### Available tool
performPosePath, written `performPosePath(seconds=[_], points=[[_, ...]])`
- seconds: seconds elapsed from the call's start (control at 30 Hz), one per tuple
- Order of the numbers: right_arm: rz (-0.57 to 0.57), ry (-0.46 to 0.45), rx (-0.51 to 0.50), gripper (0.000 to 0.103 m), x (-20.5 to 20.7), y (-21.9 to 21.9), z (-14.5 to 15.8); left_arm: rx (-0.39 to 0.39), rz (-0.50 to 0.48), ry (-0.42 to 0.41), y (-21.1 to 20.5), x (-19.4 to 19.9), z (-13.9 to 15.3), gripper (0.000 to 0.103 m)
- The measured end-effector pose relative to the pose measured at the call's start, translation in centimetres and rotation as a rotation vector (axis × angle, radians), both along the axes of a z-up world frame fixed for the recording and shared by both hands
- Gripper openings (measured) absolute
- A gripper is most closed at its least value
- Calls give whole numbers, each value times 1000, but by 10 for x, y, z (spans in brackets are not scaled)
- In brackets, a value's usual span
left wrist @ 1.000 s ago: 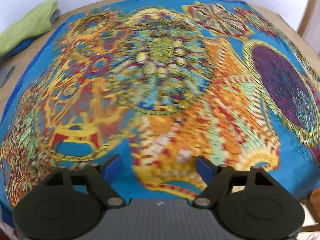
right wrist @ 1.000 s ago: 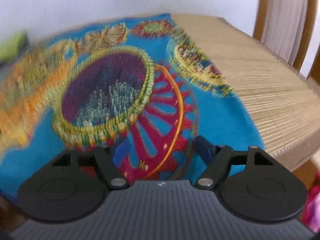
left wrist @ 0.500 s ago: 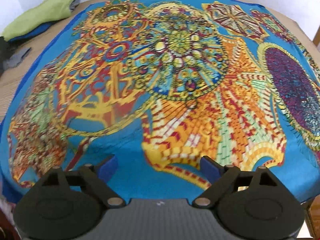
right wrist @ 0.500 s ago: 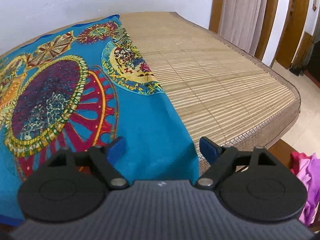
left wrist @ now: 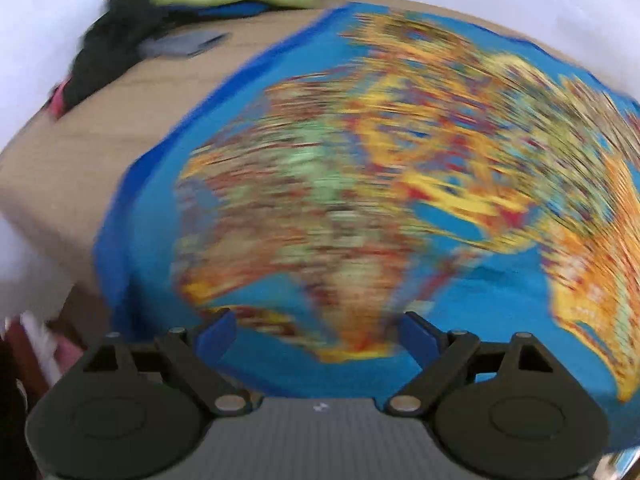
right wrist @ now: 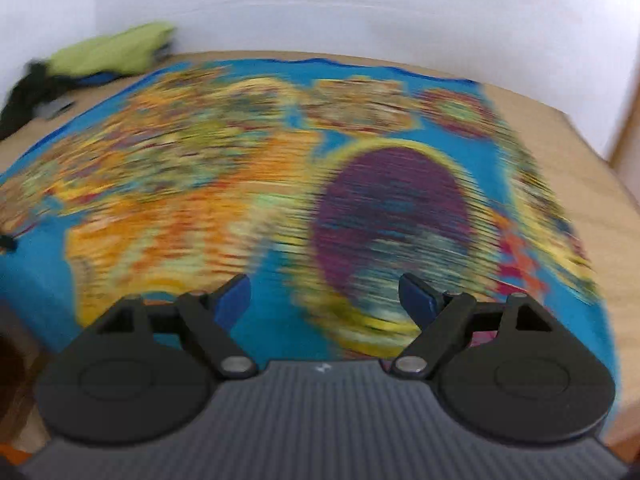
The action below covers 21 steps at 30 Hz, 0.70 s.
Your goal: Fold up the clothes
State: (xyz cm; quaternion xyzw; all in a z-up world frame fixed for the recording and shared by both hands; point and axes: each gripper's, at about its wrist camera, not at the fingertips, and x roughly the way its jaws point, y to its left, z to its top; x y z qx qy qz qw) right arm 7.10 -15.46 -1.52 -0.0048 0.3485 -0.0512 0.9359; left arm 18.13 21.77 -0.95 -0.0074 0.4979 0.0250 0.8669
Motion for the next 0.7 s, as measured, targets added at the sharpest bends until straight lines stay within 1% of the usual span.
performPosePath(seconds=[0.07, 0.13, 0.2, 0.33, 0.47, 0.6, 0.63, 0.67, 0.7], points=[[69, 1, 1, 83, 12, 31, 5, -42, 52, 3, 29, -2, -1, 90], [135, 0, 0, 83, 24, 63, 9, -63, 60, 13, 47, -5, -5, 90], [192, 2, -21, 83, 35, 99, 14, -82, 60, 25, 64, -7, -10, 89], [292, 14, -31, 83, 56, 167, 21, -129, 34, 46, 86, -11, -19, 89], [350, 0, -68, 83, 71, 225, 25, -130, 5, 60, 106, -9, -29, 87], [524, 3, -102, 83, 78, 268, 22, -141, -25, 54, 120, -10, -35, 87], [567, 4, -111, 82, 80, 279, 21, -144, -29, 56, 124, -11, -38, 87], [610, 5, -119, 71, 81, 290, 21, -148, -31, 62, 128, -12, -40, 87], [654, 5, -128, 67, 83, 301, 20, -149, -30, 65, 132, -14, -42, 87]])
